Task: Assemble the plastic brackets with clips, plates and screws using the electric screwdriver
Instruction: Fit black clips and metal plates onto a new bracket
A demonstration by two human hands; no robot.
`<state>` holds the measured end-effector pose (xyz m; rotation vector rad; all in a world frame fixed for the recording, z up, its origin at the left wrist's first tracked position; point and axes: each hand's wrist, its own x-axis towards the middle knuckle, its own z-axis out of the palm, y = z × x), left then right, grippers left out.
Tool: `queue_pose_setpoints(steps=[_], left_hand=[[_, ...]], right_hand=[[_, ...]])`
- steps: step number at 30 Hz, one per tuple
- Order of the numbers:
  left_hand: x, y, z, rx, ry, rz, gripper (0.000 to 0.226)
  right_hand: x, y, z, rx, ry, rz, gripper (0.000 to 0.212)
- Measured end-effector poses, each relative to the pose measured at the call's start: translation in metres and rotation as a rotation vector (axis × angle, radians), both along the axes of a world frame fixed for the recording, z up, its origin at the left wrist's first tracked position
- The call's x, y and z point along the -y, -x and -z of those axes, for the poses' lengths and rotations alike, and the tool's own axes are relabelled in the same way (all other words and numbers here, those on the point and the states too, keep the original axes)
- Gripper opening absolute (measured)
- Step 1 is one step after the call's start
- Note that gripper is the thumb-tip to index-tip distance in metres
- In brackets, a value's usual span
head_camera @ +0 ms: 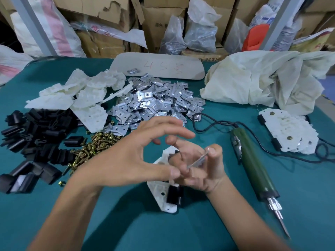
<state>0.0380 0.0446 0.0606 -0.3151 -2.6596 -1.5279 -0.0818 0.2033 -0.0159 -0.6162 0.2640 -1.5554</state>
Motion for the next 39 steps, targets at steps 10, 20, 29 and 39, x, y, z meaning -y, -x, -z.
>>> queue_pose_setpoints(steps=[10,20,29,39], left_hand=[[-0.016,0.003,-0.029,0.001,0.26,0.113,0.056],[-0.001,0.006,-0.016,-0.101,0.459,-0.148,0.044],[-0.005,0.051,0.033,0.094,0.904,-0.134,0.043],[-0.002,0.057,0.046,0.139,0.873,-0.132,0.048]], right_hand=[[0.003,-0.016,-0.004,0.252,-0.043,-0.108,0.074],[-0.037,0.034,-0.014,-0.427,-0.544,0.675,0.037],[-0.038,0.043,0.002,-0.909,-0.931,0.728,0.008],[-0.036,0.039,0.011,-1.025,-0.936,0.536,0.011]])
